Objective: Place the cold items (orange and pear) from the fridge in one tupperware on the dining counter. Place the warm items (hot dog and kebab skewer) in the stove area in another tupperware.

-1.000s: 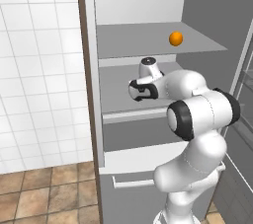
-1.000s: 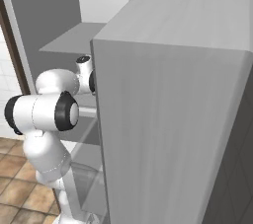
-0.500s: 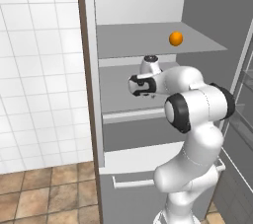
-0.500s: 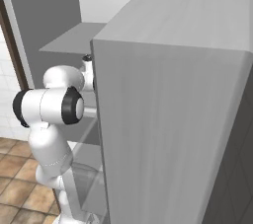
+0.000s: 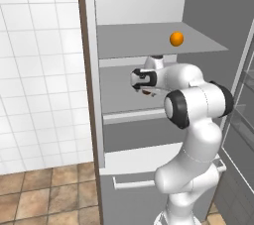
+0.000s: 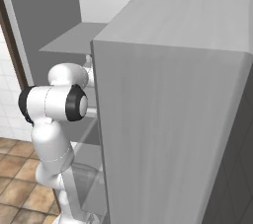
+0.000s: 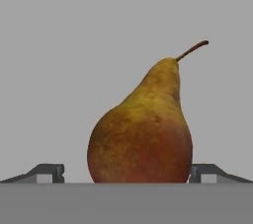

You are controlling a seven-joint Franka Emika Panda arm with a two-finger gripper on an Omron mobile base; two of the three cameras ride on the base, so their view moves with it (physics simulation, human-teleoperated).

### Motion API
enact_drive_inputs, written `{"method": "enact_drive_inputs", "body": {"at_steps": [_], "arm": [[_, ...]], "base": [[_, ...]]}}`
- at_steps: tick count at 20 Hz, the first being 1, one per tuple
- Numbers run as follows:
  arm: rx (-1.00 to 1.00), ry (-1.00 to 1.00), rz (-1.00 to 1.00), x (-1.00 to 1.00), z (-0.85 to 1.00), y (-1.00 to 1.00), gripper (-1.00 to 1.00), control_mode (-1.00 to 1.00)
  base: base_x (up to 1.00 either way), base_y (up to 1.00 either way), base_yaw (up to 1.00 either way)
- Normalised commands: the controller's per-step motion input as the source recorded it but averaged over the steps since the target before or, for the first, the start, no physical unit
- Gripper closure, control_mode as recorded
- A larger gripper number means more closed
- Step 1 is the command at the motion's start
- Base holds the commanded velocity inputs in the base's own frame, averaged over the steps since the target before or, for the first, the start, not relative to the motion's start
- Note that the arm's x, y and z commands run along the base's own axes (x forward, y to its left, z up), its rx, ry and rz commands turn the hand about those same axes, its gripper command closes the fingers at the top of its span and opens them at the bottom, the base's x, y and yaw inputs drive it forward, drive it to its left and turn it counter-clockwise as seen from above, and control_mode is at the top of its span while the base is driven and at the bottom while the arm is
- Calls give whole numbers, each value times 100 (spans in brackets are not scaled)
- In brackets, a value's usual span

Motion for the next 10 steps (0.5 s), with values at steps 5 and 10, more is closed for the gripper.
{"method": "enact_drive_inputs", "body": {"at_steps": [5, 10], "arm": [[3, 0, 0, 4, -20, -10, -100, -100], [0, 0, -2, 0, -19, -20, -100, -100]], "base": [[0, 0, 0], [0, 0, 0]]}}
